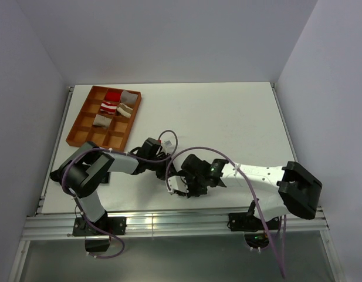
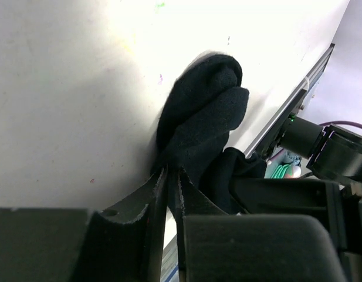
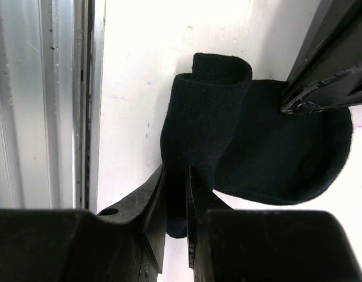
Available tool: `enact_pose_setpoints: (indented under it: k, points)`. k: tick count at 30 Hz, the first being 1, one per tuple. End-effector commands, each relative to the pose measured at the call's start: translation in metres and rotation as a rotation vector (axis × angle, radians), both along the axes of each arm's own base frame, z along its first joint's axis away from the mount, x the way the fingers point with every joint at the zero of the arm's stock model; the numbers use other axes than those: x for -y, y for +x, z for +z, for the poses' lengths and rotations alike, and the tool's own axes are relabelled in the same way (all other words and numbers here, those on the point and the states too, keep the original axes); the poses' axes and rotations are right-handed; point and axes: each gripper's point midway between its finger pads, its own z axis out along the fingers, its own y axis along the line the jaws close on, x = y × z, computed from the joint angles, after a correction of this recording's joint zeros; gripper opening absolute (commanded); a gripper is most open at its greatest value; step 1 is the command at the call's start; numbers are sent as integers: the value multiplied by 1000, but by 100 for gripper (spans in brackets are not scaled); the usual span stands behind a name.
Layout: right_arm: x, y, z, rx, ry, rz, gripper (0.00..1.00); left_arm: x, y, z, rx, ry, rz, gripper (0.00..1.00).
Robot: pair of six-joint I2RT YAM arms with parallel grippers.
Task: Roll the socks
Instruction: Roll the sock at the center of the board.
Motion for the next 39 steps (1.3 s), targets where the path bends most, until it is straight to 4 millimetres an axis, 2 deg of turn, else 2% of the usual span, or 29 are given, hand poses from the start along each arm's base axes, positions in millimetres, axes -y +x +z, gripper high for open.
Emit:
enact_pose_setpoints:
  k: [1,4,5,7,8,9,16,20,27,31,33,34,35,37,39]
  points:
    - [3,-1,10,-151,-6,-5,13,-5,14,-14,33,56,42,15]
    - [6,6,4,-249,-21,-34,13,-5,13,-13,37,44,50,14]
    - [7,15,7,-273,-17,-64,13,-6,13,-12,41,45,54,14]
    - [11,16,-2,-346,-57,-79,13,-7,13,-13,42,45,57,14]
    - [14,21,3,-375,-69,-84,13,-8,14,-14,51,55,65,13]
    - [14,17,-2,-438,-88,-83,13,-10,14,-15,54,62,68,13]
    - [15,13,1,-680,-160,-83,13,-13,20,-16,100,72,98,13]
    - [17,24,-17,-658,-204,-156,13,-11,23,-10,181,64,83,18]
    - [16,36,-34,-653,-245,-248,14,-18,25,-1,298,75,75,29]
    - [14,36,-36,-685,-254,-267,14,-20,24,5,335,36,101,32]
    - [14,38,-37,-695,-257,-273,14,-25,18,5,344,16,109,34]
    - [13,39,-36,-698,-257,-276,14,-22,22,17,392,-26,117,34]
    - [13,39,-37,-707,-263,-281,14,-28,16,13,400,-23,122,34]
    - [11,42,-35,-717,-262,-288,14,-32,17,25,447,-52,143,36]
    - [10,48,-37,-717,-267,-306,14,-40,15,25,478,-46,164,37]
